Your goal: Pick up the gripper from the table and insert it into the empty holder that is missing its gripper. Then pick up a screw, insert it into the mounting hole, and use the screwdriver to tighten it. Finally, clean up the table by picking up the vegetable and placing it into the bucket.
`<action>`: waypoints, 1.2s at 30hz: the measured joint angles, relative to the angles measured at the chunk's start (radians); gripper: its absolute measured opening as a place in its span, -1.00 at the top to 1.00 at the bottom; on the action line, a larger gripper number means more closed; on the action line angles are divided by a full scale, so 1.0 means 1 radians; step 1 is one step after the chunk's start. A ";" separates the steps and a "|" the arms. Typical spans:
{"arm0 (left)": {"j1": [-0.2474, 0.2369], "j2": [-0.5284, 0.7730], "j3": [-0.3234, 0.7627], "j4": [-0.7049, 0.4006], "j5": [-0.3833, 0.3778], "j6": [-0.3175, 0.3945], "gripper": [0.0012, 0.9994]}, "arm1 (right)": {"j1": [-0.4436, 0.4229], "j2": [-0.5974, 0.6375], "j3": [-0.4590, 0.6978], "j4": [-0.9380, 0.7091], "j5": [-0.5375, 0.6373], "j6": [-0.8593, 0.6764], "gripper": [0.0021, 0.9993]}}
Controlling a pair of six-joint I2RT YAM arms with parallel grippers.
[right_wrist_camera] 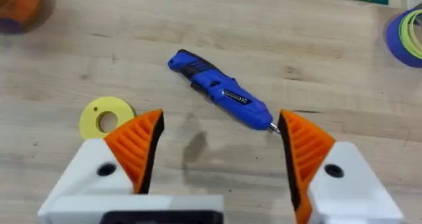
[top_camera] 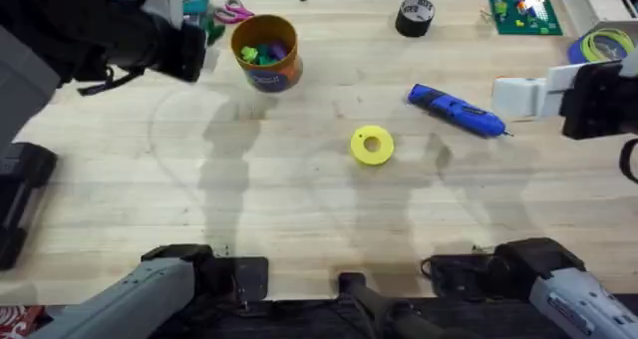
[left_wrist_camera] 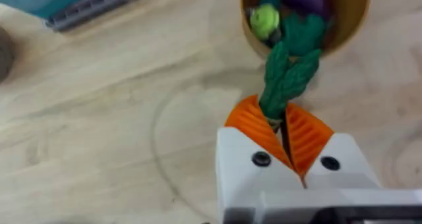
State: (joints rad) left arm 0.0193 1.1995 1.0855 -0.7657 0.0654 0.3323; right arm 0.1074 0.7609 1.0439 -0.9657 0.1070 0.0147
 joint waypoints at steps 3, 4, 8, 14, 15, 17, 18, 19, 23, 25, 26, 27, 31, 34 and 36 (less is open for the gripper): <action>0.000 0.027 0.004 0.083 0.022 -0.040 0.97 | 0.000 0.000 0.000 0.000 0.000 0.000 -0.99; -0.001 0.045 0.008 0.111 0.031 -0.053 0.97 | 0.000 0.000 0.000 0.000 0.000 0.000 -0.99; -0.018 0.136 0.035 0.202 0.066 -0.093 0.97 | 0.000 0.000 0.000 0.000 0.000 0.000 -0.99; -0.085 0.305 0.104 0.292 0.085 -0.116 0.97 | 0.000 0.000 0.000 0.000 0.000 0.000 -0.99; -0.098 0.334 0.116 0.305 0.088 -0.118 0.97 | 0.000 0.000 0.000 0.000 0.000 0.000 -0.99; -0.119 0.384 0.137 0.325 0.093 -0.121 0.97 | 0.000 0.000 0.000 0.000 0.000 0.000 -0.99; -0.129 0.409 0.144 0.335 0.093 -0.123 0.97 | 0.000 0.000 0.000 0.000 0.000 0.000 -0.99; -0.136 0.427 0.148 0.342 0.093 -0.123 0.97 | 0.000 0.000 0.000 0.000 0.000 0.000 -0.99; -0.143 0.476 0.151 0.353 0.092 -0.124 0.97 | 0.000 0.000 0.000 0.000 0.000 0.000 -0.99; -0.142 0.479 0.151 0.353 0.092 -0.121 0.94 | 0.000 0.000 0.000 0.000 0.000 0.000 -0.99; -0.142 0.478 0.152 0.354 0.091 -0.125 0.65 | 0.000 0.000 0.000 0.000 0.000 0.000 -0.99; -0.142 0.476 0.155 0.358 0.092 -0.125 -0.31 | 0.000 0.000 0.000 0.000 0.000 0.000 -0.99; -0.142 0.473 0.156 0.350 0.092 -0.131 -0.96 | 0.000 0.000 0.000 0.000 0.000 0.000 -0.99; -0.142 0.449 0.156 0.304 0.092 -0.131 -0.97 | 0.000 0.000 0.000 0.000 0.000 0.000 -0.99; -0.142 0.413 0.156 0.252 0.092 -0.131 -0.97 | 0.000 0.000 0.000 0.000 0.000 0.000 -0.99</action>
State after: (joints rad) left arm -0.1226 1.6130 1.2411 -0.5134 0.1570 0.2009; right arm 0.1074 0.7609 1.0439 -0.9657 0.1070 0.0143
